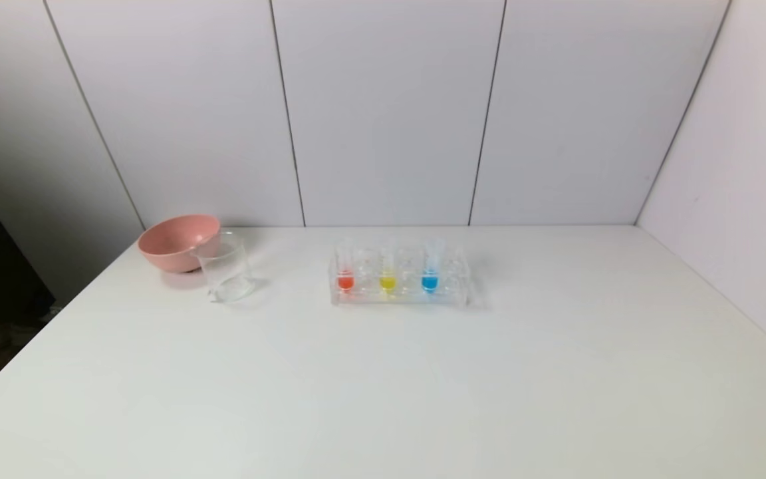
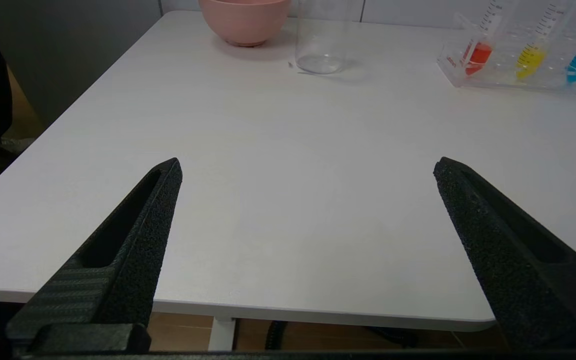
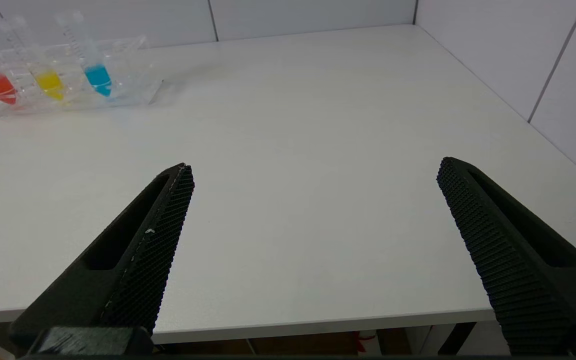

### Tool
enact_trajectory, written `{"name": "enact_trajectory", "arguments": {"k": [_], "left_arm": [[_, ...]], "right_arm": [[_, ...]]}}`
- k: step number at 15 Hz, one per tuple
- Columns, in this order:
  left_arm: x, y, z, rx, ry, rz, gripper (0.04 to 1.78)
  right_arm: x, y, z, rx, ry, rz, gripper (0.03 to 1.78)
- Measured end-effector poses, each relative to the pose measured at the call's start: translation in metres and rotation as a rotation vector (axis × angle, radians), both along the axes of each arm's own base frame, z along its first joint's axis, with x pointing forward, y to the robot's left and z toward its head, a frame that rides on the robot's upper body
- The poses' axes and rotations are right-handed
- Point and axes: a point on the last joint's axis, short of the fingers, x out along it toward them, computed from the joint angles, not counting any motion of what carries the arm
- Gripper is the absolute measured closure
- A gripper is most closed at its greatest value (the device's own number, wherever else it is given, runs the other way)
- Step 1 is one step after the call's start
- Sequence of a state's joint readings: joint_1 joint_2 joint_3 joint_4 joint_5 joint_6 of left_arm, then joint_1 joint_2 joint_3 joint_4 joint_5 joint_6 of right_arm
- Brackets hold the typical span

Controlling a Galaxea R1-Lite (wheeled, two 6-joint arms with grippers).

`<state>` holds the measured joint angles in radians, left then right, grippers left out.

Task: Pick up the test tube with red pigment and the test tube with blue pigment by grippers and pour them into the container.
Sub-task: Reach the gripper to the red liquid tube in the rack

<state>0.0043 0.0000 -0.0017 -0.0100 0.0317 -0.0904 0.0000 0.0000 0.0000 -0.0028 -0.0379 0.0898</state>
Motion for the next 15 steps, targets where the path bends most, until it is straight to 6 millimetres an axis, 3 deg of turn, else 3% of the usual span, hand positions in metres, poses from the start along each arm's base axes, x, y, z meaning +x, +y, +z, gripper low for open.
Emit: {"name": "enact_trajectory", "arguments": {"k": [10,15], "left_arm": [[-0.001,0.000,0.002,0.029,-0.004,0.001,0.06],[0.000,0.000,0.059,0.025,-0.051,-0.040,0.06]], "right_arm": [[0.000,0.000,0.000,0.000,0.000,0.000,0.04],[0.000,0.000,0.000,0.000,0.000,0.000,0.04]]}}
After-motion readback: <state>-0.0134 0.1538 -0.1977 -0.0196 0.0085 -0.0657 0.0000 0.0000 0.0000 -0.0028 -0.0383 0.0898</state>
